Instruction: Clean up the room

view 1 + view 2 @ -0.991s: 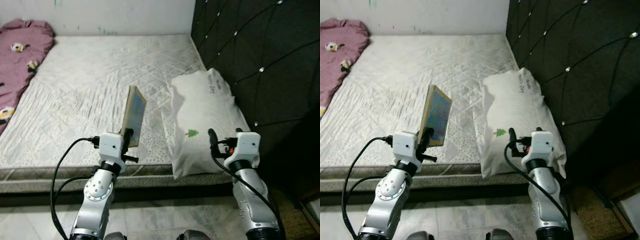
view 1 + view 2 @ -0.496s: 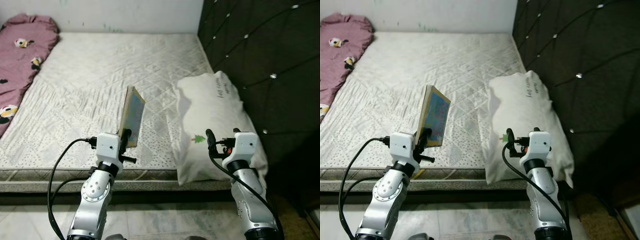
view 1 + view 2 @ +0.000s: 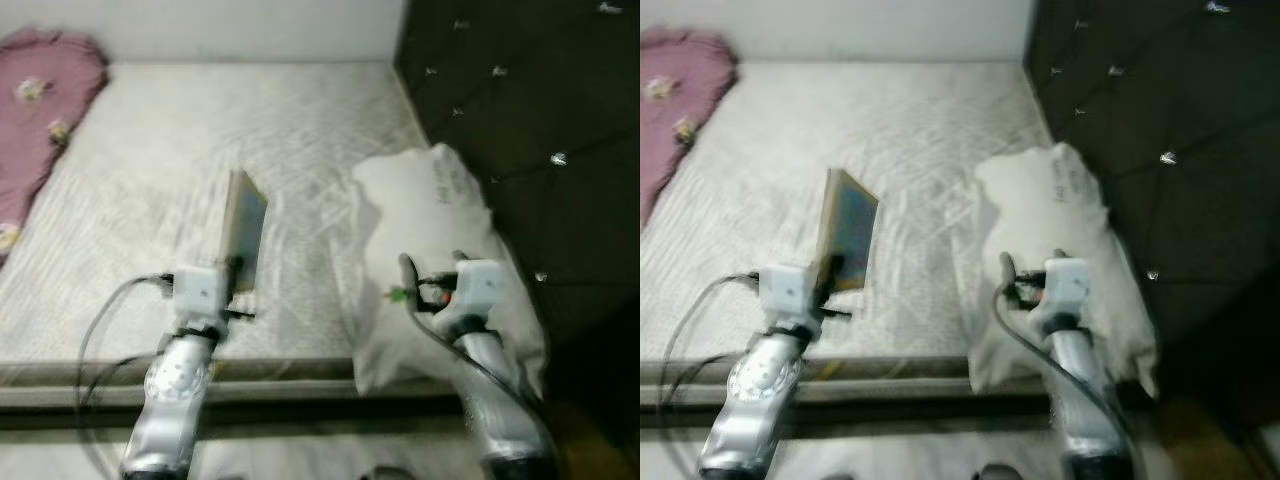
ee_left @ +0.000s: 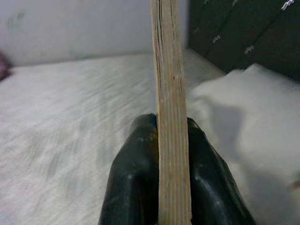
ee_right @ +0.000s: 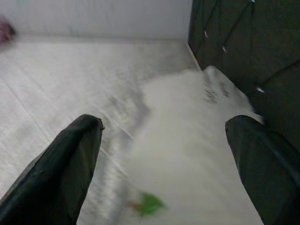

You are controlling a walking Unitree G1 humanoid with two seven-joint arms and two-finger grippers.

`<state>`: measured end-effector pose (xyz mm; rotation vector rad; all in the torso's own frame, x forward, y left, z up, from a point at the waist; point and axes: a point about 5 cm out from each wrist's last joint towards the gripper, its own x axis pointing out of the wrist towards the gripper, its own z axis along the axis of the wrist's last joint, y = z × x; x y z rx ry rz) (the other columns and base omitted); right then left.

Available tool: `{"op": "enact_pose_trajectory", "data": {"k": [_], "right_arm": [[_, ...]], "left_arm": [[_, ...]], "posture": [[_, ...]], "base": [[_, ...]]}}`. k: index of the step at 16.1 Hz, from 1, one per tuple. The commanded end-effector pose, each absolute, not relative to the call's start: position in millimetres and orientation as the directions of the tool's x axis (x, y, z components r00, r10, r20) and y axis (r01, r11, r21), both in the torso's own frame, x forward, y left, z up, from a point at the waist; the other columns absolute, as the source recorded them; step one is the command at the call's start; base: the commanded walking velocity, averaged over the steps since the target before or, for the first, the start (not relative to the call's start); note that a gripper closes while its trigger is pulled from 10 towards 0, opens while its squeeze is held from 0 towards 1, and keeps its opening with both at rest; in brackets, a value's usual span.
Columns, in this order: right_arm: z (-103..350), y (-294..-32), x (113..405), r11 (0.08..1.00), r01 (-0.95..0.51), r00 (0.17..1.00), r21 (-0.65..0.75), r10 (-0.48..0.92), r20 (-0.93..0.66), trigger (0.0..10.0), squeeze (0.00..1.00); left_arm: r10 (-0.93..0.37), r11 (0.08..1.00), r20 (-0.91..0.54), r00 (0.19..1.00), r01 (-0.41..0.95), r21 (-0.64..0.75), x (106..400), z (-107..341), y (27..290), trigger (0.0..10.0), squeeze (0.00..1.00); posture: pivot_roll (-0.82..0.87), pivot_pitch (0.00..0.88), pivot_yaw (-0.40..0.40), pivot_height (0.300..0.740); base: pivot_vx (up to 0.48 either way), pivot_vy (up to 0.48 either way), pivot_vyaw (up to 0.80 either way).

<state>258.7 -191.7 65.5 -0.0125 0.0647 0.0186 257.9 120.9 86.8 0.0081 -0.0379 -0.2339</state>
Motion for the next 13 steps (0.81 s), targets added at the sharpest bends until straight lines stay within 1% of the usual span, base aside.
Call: {"op": "enact_pose_trajectory", "data": {"k": [1,4,9,11,13], "right_arm": [[78.0,-178.8,268.7,0.999,-0.053,0.999,0.003,0.053,-0.01,10.0,0.0],[78.1,-178.8,268.5,0.999,-0.053,0.999,0.002,0.053,-0.009,10.0,0.0],[77.2,-180.4,268.0,0.999,-0.055,0.998,-0.004,0.055,-0.015,10.0,0.0],[77.0,-180.1,267.7,0.998,-0.055,0.998,-0.007,0.055,-0.019,10.0,0.0],[76.5,-180.7,267.0,0.998,-0.055,0.998,-0.01,0.055,-0.024,10.0,0.0]], "left_arm": [[-0.216,0.976,0.07,0.974,0.214,0.043,257.5,93.4,130.5,10.0,0.0],[-0.21,0.977,0.066,0.975,0.208,0.042,257.4,92.8,130.6,10.0,0.0],[-0.194,0.98,0.053,0.979,0.192,0.042,257.2,90.6,130.9,10.0,0.0],[-0.166,0.986,0.039,0.985,0.166,0.016,257.4,88.7,132.7,10.0,0.0],[-0.169,0.986,0.033,0.985,0.169,0.007,257.4,88.1,132.3,10.0,0.0]], "posture": [[-0.04,0.053,0.002,0.74],[-0.04,0.053,0.003,0.74],[-0.04,0.058,-0.004,0.74],[-0.04,0.061,-0.006,0.74],[-0.04,0.064,-0.005,0.74]], "base": [[0.319,0.0,0.0],[0.316,0.0,0.0],[0.0,0.0,0.0],[0.0,0.0,0.0],[0.0,0.399,0.0]]}}
